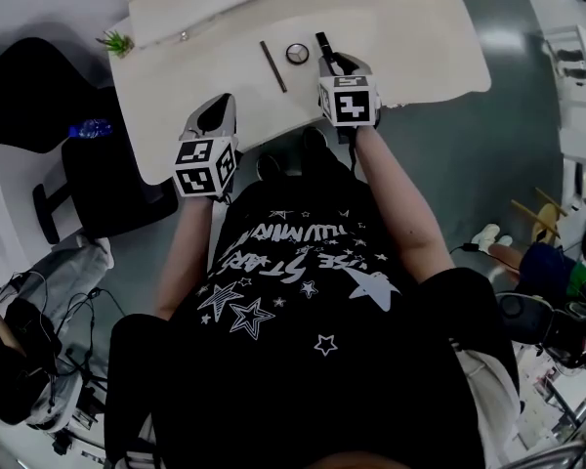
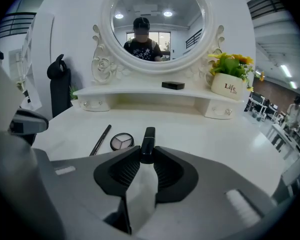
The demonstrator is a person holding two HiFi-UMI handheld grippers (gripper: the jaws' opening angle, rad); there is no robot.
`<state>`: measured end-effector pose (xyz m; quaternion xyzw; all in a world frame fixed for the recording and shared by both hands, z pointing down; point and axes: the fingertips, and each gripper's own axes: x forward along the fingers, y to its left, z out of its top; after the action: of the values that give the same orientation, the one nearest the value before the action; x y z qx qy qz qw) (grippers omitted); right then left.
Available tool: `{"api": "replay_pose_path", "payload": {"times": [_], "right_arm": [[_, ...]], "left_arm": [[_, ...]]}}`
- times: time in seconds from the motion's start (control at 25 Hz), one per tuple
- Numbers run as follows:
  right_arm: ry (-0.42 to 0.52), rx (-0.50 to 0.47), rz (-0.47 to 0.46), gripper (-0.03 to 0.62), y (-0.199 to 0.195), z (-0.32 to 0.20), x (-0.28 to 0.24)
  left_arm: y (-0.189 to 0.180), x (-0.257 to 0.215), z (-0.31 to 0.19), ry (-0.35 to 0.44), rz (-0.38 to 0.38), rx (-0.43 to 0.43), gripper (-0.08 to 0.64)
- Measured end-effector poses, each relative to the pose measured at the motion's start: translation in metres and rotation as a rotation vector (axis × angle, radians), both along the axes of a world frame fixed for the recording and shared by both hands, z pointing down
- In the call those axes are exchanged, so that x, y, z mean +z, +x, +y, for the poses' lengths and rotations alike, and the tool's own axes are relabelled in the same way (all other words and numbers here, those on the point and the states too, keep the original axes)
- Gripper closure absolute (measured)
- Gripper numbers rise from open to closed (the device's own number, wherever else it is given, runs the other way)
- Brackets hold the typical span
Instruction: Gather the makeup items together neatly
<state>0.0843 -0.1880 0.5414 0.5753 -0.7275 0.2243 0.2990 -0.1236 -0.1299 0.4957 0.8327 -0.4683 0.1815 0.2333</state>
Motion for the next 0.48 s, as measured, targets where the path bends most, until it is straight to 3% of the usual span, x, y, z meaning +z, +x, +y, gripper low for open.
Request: {"api": "replay_pose_path", "payload": {"times": [0.48], "right_arm": [[-0.031,-0.07,-0.015,0.474,-0.006,-0.007,0.015]], "left_arm": [[0.013,-0.002,-0.004,-0.009,-0.017,-0.052,0.558]]}}
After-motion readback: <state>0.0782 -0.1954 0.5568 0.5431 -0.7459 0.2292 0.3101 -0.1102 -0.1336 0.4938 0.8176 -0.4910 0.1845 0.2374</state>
